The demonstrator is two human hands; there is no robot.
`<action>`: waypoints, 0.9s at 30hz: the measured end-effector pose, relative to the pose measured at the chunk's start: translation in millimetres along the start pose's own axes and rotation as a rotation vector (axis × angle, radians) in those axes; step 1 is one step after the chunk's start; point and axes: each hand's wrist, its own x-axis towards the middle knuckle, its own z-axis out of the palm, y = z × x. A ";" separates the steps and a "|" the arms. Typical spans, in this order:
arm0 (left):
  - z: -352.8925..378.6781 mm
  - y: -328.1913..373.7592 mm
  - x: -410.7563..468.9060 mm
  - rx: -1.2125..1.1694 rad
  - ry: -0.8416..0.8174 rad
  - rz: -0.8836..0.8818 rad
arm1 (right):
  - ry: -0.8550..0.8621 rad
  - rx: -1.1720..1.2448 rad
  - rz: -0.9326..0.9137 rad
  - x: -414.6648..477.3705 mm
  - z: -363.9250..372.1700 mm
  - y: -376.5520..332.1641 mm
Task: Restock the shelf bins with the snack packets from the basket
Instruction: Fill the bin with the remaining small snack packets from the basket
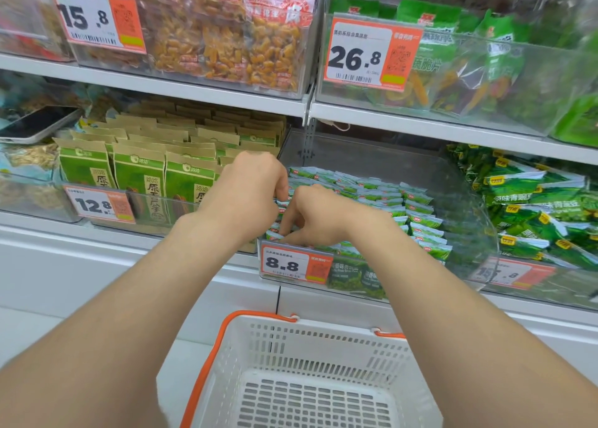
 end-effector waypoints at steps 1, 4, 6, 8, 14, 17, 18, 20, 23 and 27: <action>-0.4 0.4 -1.0 0.013 -0.006 0.009 | 0.022 -0.015 -0.006 0.2 1.1 -0.2; -0.9 5.5 -7.3 0.072 -0.026 0.027 | 0.025 0.009 -0.021 -1.1 3.1 0.8; -1.6 9.8 -11.6 0.130 -0.074 0.070 | 0.110 0.066 -0.003 -5.9 -8.1 9.3; -2.0 12.5 -16.5 0.158 -0.167 0.154 | 0.221 0.090 0.089 -18.3 -28.6 24.0; 1.8 36.8 -38.2 0.487 -0.451 0.309 | -0.243 -0.109 0.244 -43.2 -16.9 45.7; 8.1 39.2 -37.2 0.529 -0.428 0.293 | -0.260 -0.083 0.272 -35.9 3.9 52.2; 8.8 40.0 -36.9 0.520 -0.410 0.287 | -0.236 -0.062 0.272 -34.0 6.1 54.4; 9.2 43.0 -37.3 0.533 -0.412 0.306 | -0.222 -0.038 0.259 -32.4 7.0 57.4; 11.4 45.2 -36.7 0.526 -0.461 0.286 | -0.228 0.044 0.250 -37.3 -1.8 58.0; 13.5 43.5 -32.2 0.471 -0.519 0.246 | -0.118 -0.143 0.520 -55.9 -8.8 83.4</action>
